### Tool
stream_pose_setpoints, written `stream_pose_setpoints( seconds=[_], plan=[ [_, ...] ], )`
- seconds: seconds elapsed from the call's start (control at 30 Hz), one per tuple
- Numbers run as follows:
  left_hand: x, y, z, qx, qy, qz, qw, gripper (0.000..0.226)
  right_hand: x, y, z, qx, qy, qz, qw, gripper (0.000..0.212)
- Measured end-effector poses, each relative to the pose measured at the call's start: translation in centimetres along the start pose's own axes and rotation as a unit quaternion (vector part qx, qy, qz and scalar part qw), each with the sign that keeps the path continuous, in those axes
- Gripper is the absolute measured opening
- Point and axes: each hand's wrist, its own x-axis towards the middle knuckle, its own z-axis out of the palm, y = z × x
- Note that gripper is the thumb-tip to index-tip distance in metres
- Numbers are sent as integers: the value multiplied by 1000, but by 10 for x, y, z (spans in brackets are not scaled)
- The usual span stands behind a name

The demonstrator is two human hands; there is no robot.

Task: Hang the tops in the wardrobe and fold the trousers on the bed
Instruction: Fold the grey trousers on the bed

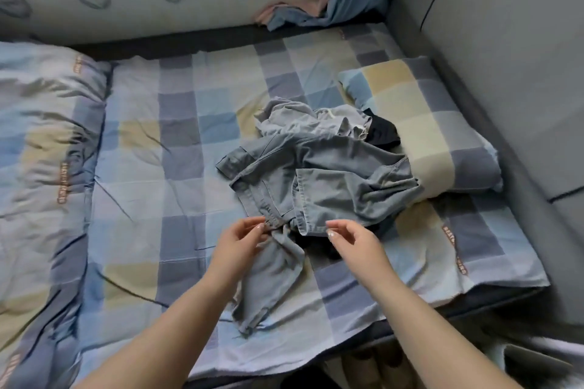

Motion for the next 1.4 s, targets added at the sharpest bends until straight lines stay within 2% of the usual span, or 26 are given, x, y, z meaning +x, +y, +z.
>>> stream_pose_setpoints(
  seconds=[0.17, 0.33, 0.57, 0.7, 0.83, 1.0, 1.07, 1.17, 1.23, 1.3, 1.4],
  plan=[
    [85, -68, -28, -43, 63, -76, 994, 16, 87, 42, 72, -85, -72, 4, 994, 23],
    [168, -148, -42, -61, 69, -119, 989, 18, 158, 103, 151, -236, -144, -54, 960, 39],
    [259, -239, -18, -110, 50, -134, 984, 28, 237, 182, 222, -383, -145, -147, 900, 53],
    [282, -252, 0, -150, 21, -147, 978, 34, 255, 202, 234, -441, -125, -191, 868, 58],
    [281, -236, 3, -114, -6, -94, 989, 18, 257, 198, 230, -485, -65, -234, 840, 59],
    [250, -177, -13, -75, -3, 22, 997, 8, 248, 132, 197, -399, 10, -320, 859, 52],
    [233, -147, -20, 11, 32, 98, 995, 18, 238, 92, 173, -348, 31, -340, 873, 47],
    [212, -99, -30, 209, 125, 231, 942, 63, 214, 31, 135, -260, 36, -371, 891, 46],
    [204, -66, -35, 274, 131, 244, 921, 81, 197, -7, 111, -207, 36, -385, 899, 46],
    [195, -32, -34, 323, 113, 250, 906, 80, 177, -42, 88, -172, 39, -400, 899, 47],
    [179, 14, -32, 343, 117, 252, 897, 56, 148, -89, 54, -136, 46, -429, 892, 44]
  ],
)
